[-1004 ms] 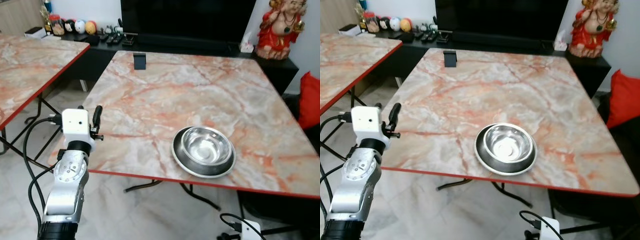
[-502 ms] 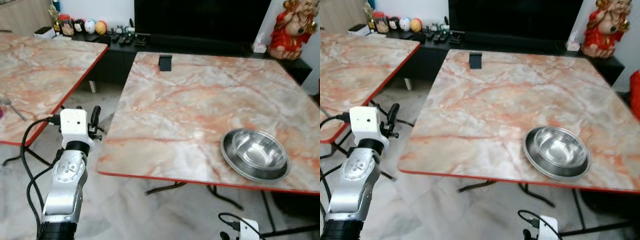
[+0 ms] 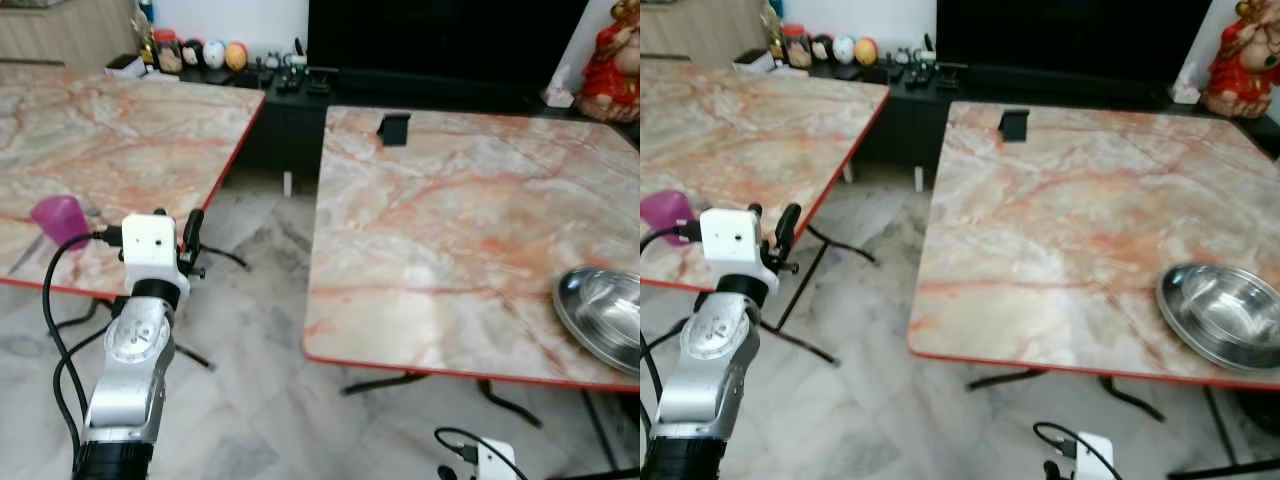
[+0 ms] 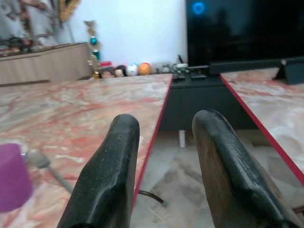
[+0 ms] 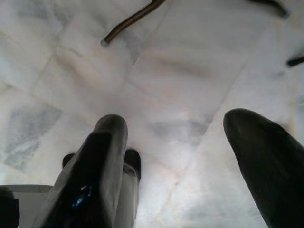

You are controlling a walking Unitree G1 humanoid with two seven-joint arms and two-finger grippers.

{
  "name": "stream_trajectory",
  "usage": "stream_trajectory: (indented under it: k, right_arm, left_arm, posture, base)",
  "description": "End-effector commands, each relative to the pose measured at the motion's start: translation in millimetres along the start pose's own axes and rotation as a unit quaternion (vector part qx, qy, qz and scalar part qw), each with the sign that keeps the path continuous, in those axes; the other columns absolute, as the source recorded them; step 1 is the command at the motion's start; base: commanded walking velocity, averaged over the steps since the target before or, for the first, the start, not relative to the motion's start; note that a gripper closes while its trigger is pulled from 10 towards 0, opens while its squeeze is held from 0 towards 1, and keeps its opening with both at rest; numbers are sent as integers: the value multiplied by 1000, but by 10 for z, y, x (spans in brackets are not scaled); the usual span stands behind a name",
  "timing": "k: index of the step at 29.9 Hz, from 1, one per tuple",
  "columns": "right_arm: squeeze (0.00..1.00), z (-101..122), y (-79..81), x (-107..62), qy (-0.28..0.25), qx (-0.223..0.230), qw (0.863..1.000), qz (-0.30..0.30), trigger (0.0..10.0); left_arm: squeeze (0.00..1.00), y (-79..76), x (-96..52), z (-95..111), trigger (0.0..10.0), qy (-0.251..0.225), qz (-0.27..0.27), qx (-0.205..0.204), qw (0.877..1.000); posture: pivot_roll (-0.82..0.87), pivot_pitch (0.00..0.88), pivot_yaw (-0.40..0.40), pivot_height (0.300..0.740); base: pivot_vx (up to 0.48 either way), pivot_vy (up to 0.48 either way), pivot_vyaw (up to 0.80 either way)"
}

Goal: Setting the table

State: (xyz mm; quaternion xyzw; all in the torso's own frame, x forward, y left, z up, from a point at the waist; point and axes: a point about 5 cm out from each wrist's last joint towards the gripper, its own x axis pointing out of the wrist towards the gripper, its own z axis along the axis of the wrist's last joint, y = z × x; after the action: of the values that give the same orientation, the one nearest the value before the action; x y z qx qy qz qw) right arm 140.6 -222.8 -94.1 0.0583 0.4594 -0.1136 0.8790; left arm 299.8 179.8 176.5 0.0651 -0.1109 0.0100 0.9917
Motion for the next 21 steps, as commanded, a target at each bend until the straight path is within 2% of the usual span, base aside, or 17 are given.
stream_trajectory:
  k: [1,6,14,21]
  right_arm:
    - [0,12,-18,0,-3,-1,1000,-8,10000]
    - [0,21,-16,3,-4,-5,1000,-7,10000]
    - [0,34,-20,5,-5,-1,1000,-9,10000]
    - [0,40,-21,6,-6,-1,1000,-8,10000]
  left_arm:
    - [0,-8,10,34,10000,-8,-5,6,1000]
    - [0,-6,13,35,10000,-7,-6,6,1000]
    - [0,-7,12,33,10000,-6,-2,5,1000]
    - [0,8,12,36,10000,-7,1,6,1000]
  posture:
    - [121,0,-48,740]
    - [120,0,-49,740]
    - [122,0,-53,740]
    - [122,0,-54,740]
  base:
    - [0,480,0]
    - [0,369,0]
    - [0,0,0]
    - [0,339,0]
